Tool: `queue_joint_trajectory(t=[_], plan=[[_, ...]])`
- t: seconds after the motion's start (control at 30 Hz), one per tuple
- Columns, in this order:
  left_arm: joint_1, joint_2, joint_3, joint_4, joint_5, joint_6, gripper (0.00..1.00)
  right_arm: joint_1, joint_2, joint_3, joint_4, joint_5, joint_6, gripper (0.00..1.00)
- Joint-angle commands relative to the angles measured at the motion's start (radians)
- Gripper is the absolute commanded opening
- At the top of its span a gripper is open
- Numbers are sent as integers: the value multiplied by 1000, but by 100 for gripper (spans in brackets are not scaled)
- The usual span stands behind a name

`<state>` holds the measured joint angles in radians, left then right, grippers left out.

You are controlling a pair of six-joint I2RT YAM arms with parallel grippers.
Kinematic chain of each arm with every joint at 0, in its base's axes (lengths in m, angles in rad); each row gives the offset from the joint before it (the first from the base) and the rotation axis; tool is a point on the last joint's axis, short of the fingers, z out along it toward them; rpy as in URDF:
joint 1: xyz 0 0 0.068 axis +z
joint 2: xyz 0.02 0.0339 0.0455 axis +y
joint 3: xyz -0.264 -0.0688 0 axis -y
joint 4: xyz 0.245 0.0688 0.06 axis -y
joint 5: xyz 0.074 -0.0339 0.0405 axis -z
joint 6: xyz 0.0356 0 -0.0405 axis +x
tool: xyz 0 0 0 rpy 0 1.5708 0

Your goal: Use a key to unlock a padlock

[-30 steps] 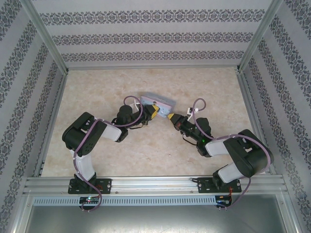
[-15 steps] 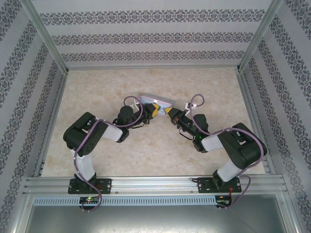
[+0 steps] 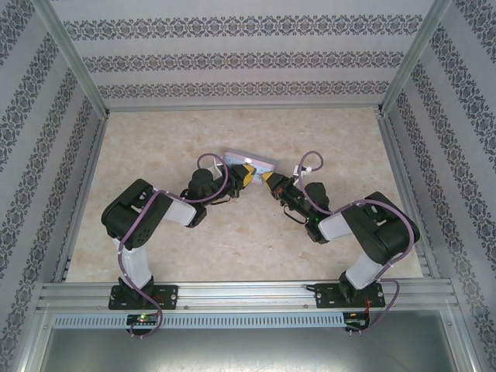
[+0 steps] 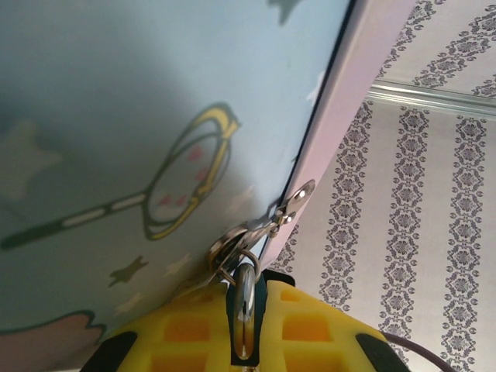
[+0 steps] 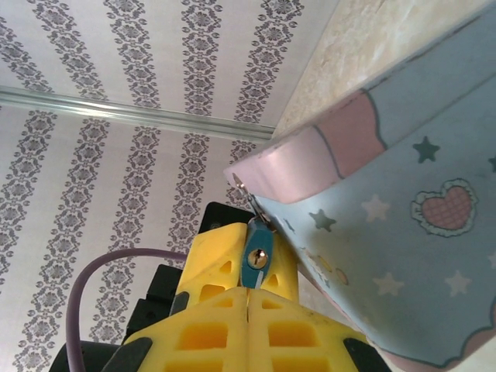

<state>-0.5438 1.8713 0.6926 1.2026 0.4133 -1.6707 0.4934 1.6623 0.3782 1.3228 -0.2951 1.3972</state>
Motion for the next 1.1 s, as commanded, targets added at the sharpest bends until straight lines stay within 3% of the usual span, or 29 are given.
queue_joint_trajectory(t=[0.0, 1.07], plan=[[-10, 8, 30, 119, -7, -3, 0, -1, 16, 21, 62, 30, 9, 0], [-11, 31, 30, 127, -4, -4, 0, -10, 59, 79, 62, 5, 23, 0]])
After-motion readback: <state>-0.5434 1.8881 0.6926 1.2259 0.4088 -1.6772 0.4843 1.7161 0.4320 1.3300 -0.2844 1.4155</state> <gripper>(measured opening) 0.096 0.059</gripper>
